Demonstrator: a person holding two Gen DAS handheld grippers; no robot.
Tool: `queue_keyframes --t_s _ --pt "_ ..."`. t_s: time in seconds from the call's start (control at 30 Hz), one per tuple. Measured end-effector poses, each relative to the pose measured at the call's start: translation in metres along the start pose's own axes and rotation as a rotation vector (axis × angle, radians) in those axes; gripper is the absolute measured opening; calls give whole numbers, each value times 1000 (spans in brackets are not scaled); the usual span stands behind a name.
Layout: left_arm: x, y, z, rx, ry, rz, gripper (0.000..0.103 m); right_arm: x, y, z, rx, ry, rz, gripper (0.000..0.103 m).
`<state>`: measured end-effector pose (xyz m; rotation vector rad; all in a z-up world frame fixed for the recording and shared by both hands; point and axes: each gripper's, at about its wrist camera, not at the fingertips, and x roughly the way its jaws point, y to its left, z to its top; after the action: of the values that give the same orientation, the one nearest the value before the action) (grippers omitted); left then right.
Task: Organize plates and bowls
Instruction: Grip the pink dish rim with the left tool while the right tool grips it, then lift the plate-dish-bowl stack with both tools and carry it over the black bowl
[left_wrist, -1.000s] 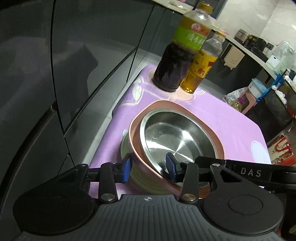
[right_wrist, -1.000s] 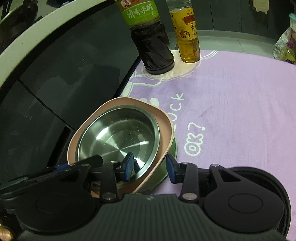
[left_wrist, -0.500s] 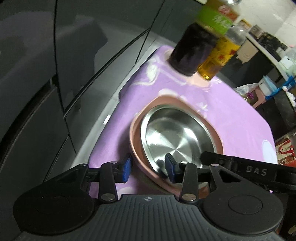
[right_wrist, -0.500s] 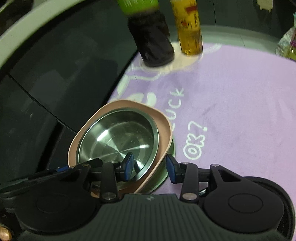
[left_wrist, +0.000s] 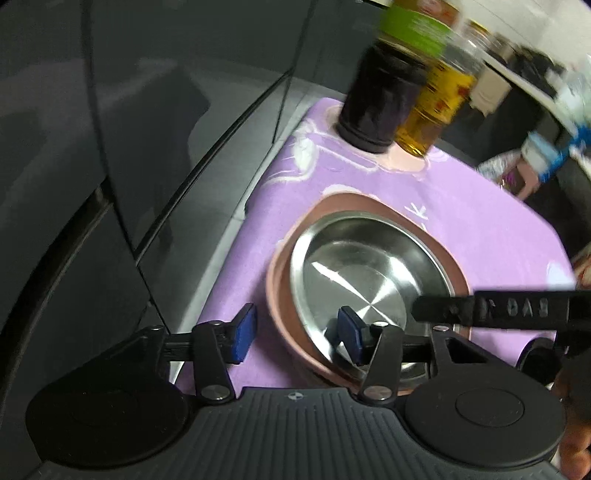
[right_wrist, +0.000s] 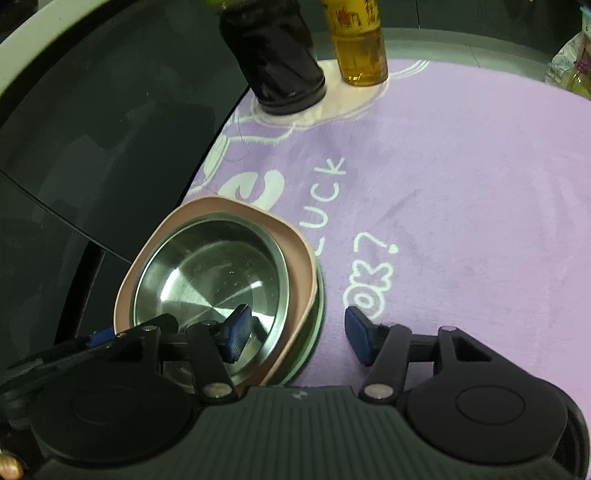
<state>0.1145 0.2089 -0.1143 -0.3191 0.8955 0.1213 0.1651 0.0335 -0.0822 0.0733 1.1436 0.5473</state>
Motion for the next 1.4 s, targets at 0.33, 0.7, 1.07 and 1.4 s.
queue_keyframes --t_s 0.33,0.7,1.07,1.4 --pt "-15 -6 7 -29 21 -47 44 -10 11 3 -42 -30 -26 40" --pt "-48 -23 9 6 -42 -61 44 -45 9 -6 -12 -104 29 39" --pt "-81 -57 -10 71 -69 -123 44 -92 -11 -33 30 -175 43 39" --pt "-108 -105 -47 176 -74 -184 44 -144 -55 -79 93 -254 35 39"
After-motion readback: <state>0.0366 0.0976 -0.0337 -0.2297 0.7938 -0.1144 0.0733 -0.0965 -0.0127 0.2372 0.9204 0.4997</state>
